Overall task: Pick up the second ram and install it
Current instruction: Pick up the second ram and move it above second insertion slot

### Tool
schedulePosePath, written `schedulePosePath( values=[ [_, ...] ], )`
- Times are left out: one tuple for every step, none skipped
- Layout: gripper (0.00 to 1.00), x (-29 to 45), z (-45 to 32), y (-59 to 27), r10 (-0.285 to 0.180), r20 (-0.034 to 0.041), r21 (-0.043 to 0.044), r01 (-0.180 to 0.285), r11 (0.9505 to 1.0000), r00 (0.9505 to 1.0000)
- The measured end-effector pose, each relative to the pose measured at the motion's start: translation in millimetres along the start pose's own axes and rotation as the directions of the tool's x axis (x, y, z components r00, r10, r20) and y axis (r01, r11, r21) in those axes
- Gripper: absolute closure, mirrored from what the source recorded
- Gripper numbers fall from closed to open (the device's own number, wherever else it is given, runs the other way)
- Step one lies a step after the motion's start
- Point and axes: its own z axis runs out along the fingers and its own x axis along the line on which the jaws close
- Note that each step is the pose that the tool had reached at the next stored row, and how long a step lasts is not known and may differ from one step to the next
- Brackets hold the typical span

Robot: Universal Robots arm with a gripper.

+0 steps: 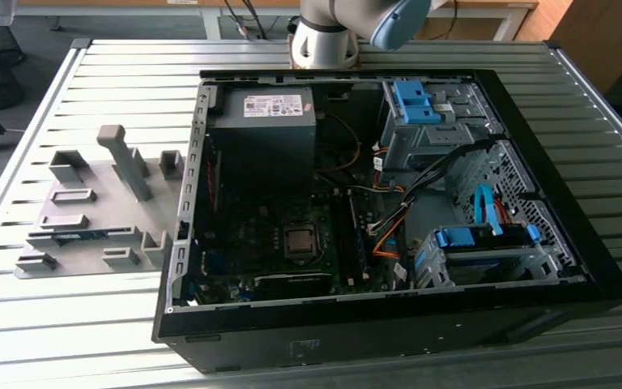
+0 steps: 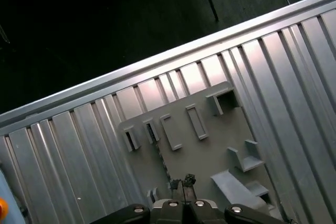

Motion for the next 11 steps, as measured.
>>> schedulePosePath(
  values=[
    [0.89, 0.0, 0.2, 0.0, -0.016, -0.0007, -0.0004, 0.016, 0.9999, 0.9999],
    [0.89, 0.0, 0.4, 0.0, -0.031, -0.0014, -0.0009, 0.031, 0.9995, 0.9995],
    [0.89, 0.0, 0.5, 0.0, -0.045, -0.002, -0.0012, 0.045, 0.999, 0.999],
    [0.89, 0.0, 0.6, 0.0, -0.059, -0.0026, -0.0016, 0.059, 0.9983, 0.9983],
    [0.89, 0.0, 0.8, -0.1, -0.073, -0.0032, -0.002, 0.073, 0.9974, 0.9974],
    [0.89, 0.0, 0.9, -0.1, -0.084, -0.0037, -0.0023, 0.084, 0.9965, 0.9965],
    [0.89, 0.1, 1.0, -0.1, -0.095, -0.0041, -0.0026, 0.095, 0.9954, 0.9954],
    [0.89, 0.1, 1.2, -0.1, -0.107, -0.0046, -0.0029, 0.107, 0.9943, 0.9943],
    [0.89, 0.1, 1.4, -0.1, -0.119, -0.0051, -0.0033, 0.119, 0.9928, 0.9928],
    [0.89, 0.1, 1.6, -0.1, -0.133, -0.0057, -0.0038, 0.133, 0.9911, 0.9911],
    [0.89, 0.0, 1.9, -0.1, -0.148, -0.0064, -0.0043, 0.148, 0.989, 0.989]
  ],
)
